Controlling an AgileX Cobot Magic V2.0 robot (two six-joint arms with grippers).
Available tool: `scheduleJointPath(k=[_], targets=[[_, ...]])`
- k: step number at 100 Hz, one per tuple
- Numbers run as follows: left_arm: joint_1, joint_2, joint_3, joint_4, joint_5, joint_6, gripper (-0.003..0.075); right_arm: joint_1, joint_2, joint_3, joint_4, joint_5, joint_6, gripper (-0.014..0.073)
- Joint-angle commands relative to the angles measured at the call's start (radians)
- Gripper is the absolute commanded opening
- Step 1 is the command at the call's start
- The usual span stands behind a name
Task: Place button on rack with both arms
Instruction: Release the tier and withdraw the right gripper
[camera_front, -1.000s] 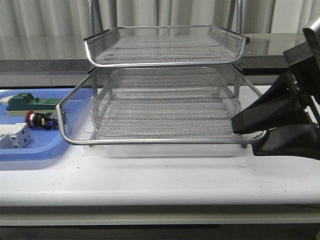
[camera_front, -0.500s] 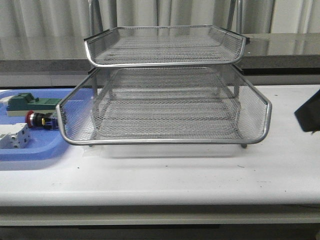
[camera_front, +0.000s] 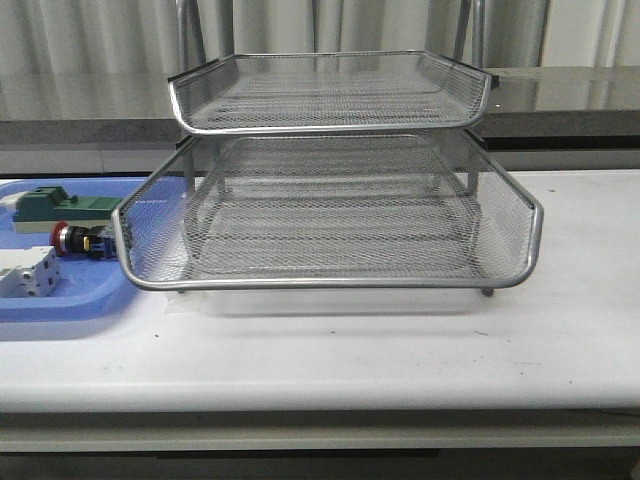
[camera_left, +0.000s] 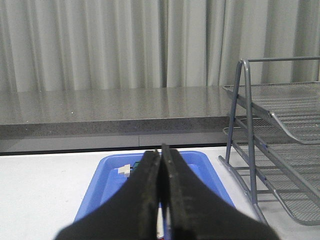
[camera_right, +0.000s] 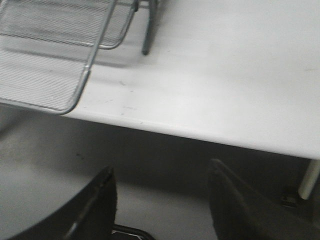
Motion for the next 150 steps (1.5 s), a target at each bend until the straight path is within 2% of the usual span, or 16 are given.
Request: scheduleJointPath(k=[1,18,30,46,78,150], targets=[[0.001,-0.032,0.034,-0.008,-0.084,-0.008,-0.002,0.0,-0.041,-0.039,-0.099,-0.025,0.095,0.0423],[0.001,-0.032,0.034,-0.008,-0.084,-0.008,-0.002,0.0,-0.104,-0.039,-0.189,0.001,0.141,0.042],[0.001,-0.032,0.034,-0.008,-0.084,-0.008,-0.002,0.0,-0.132,-0.039,-0.199,0.008,0.141,0.0372],[0.001,-0.032,0.034,-0.008,-0.084,-0.008,-0.002,0.0,-0.146,-0.039,-0.199,0.008,0.141,0.025],[0.001,-0.032,0.034,-0.008,-0.084,-0.008,-0.002,0.0,-0.146,-0.039,-0.199,0.008,0.141,-0.0074],[0.001,-0.032,0.034,-0.008,-0.084,-0.008,-0.002,0.0,-0.146,-0.039,-0.199,0.008,0.141,-0.0068]])
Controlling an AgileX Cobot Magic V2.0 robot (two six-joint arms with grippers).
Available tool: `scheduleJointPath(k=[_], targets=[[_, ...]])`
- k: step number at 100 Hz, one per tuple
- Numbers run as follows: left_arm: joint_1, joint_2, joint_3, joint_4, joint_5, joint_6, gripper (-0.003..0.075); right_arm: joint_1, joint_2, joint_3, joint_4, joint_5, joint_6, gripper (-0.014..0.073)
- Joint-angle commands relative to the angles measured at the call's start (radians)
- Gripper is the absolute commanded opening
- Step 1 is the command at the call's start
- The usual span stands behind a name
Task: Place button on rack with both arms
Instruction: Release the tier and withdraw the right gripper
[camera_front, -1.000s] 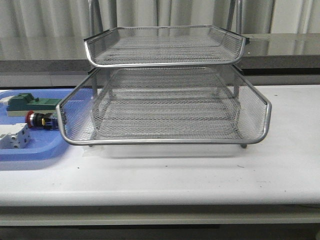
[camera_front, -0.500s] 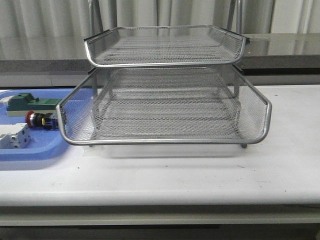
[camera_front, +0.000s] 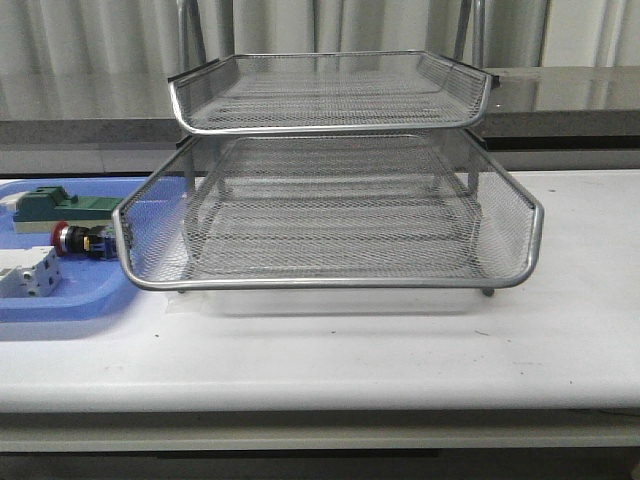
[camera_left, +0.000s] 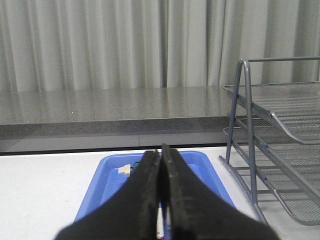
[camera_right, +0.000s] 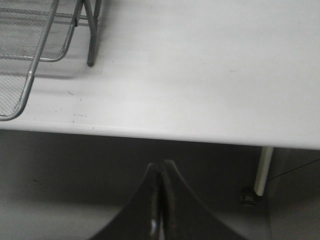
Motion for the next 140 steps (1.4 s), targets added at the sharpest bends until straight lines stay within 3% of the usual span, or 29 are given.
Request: scheduleJointPath(k=[1,48,57,79,111,140], targets=[[0.001,-0.032,0.034,-0.008,-0.084,-0.008,-0.002,0.0,0.003,-0.033,-0.006,-0.053,0.001,-0.0068],[0.001,-0.032,0.033,-0.008,-0.128,-0.008,-0.002,0.0,0.003,-0.033,-0.006,-0.053,0.001,-0.0068],[0.001,-0.032,0.015,-0.072,-0.135,-0.008,-0.002,0.0,0.003,-0.033,-0.006,-0.053,0.001,-0.0068],[0.001,0.033,-0.108,-0.169,-0.018,-0.008,-0.002,0.0,0.003,-0.033,-0.006,-0.053,0.001,-0.0068],[0.001,0.403,-0.461,-0.191,0.265,0.002,-0.002,0.0,0.003,-0.033,-0.006,-0.053,0.001,-0.0068],[0.001,0.835,-0.791,-0.111,0.451,0.007,-0.002,0.0,0.003,-0.033,-0.006,-0.052,0.001,-0.0068]])
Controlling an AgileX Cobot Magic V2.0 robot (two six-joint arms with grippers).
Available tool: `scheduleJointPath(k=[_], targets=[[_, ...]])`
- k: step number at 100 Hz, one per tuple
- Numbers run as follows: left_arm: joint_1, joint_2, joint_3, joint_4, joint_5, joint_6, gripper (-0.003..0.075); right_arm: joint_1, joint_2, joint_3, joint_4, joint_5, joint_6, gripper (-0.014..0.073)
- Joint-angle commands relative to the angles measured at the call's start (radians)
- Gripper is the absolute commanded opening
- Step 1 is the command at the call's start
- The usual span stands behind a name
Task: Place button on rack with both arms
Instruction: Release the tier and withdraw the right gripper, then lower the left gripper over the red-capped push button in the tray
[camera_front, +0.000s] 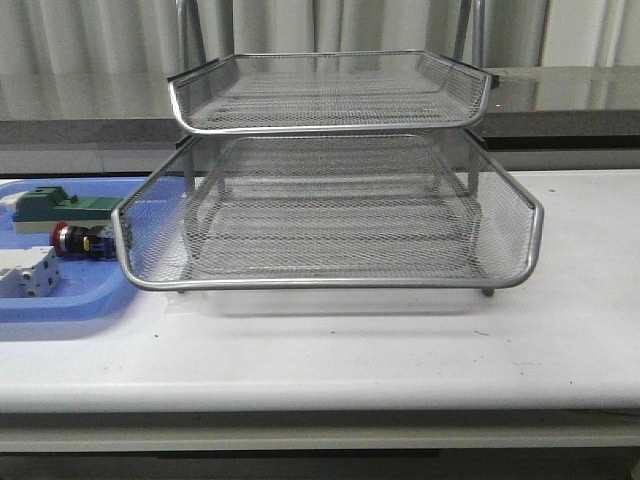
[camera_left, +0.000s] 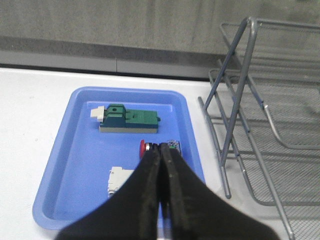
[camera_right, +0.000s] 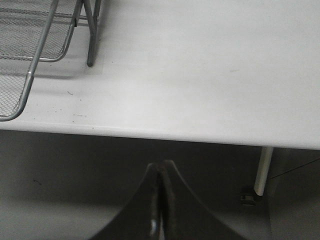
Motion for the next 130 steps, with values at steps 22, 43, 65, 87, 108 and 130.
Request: scheduleJointPath(k=[22,43,65,87,108,130], targets=[[0.001,0.413,-0.355,0.072,0.159,0.005,-0.002,0.0,0.003,-0.033,-0.006,-0.051,-0.001,-0.0068],[0.001,0.623,-0.526,0.072,0.224,0.029,-0.002,0.0,0.003,-0.033,-0.006,-0.05,-0.001,-0.0068],[-0.003,0.757,-0.619,0.065,0.24,0.163,-0.0015,0.0,0.003,-0.033,-0.006,-0.05,-0.001,-0.0068],[-0.003,0.781,-0.626,0.061,0.268,0.2,0.0293,0.0,0.003,-0.033,-0.006,-0.05,-0.001,-0.0068],[-0.003,0.785,-0.626,0.072,0.281,0.216,0.0659,0.0,0.003,-0.033,-0.006,-0.05,-0.001,-0.0068],[-0.003,0.785,-0.626,0.034,0.26,0.216,0.0646,0.0,0.003,-0.033,-0.006,-0.05,-0.001,-0.0068]])
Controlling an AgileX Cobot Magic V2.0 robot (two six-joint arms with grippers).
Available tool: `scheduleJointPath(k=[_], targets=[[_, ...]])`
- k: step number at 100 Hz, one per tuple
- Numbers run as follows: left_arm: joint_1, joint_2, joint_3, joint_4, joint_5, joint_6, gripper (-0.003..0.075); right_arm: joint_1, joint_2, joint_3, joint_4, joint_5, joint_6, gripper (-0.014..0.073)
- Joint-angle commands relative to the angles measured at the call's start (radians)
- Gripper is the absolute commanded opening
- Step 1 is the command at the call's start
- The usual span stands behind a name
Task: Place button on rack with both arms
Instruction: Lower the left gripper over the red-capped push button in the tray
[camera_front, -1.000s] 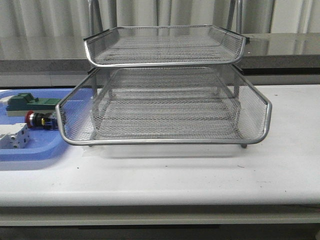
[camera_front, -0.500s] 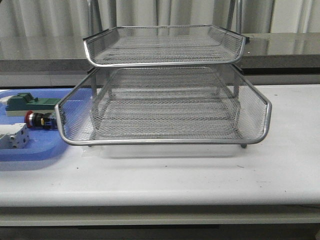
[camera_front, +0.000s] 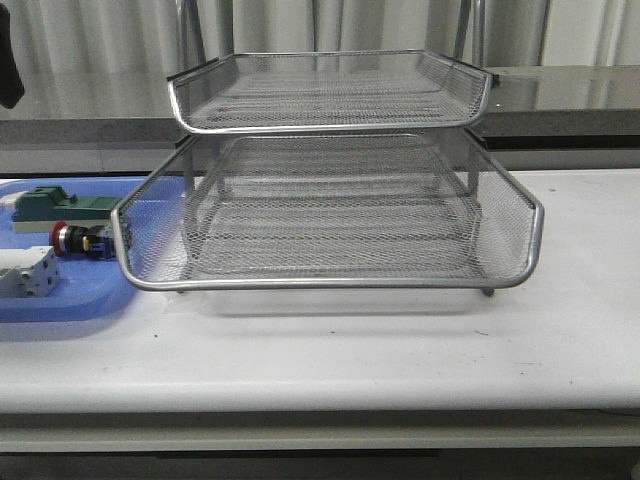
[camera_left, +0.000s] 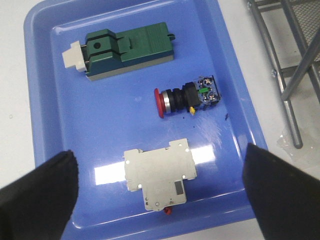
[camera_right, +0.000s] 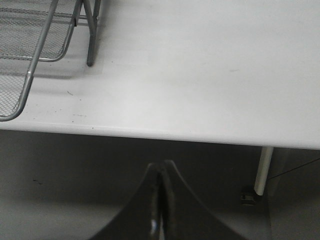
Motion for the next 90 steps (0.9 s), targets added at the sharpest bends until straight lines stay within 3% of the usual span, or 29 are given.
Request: scheduleJointPath(k=[1,15,33,90], targets=[[-0.003,-0.034,-0.033,-0.041,-0.065,0.004,0.0645,0.0,0.003,-0.033,-0.006,-0.05,-0.001,-0.0068],[-0.003,-0.031,-0.033,-0.052,-0.102,0.014,0.0635,0.0,0.003,-0.033,-0.006,-0.05,-0.001,-0.0068],[-0.003,0.029,-0.103,-0.05,-0.08,0.166,0.0635,0.0,0.003,-0.033,-0.006,-0.05,-0.001,-0.0068],[-0.003,0.45,-0.525,-0.174,0.223,0.642,0.0635,0.0,0.003,-0.033,-0.006,-0.05,-0.001,-0.0068]])
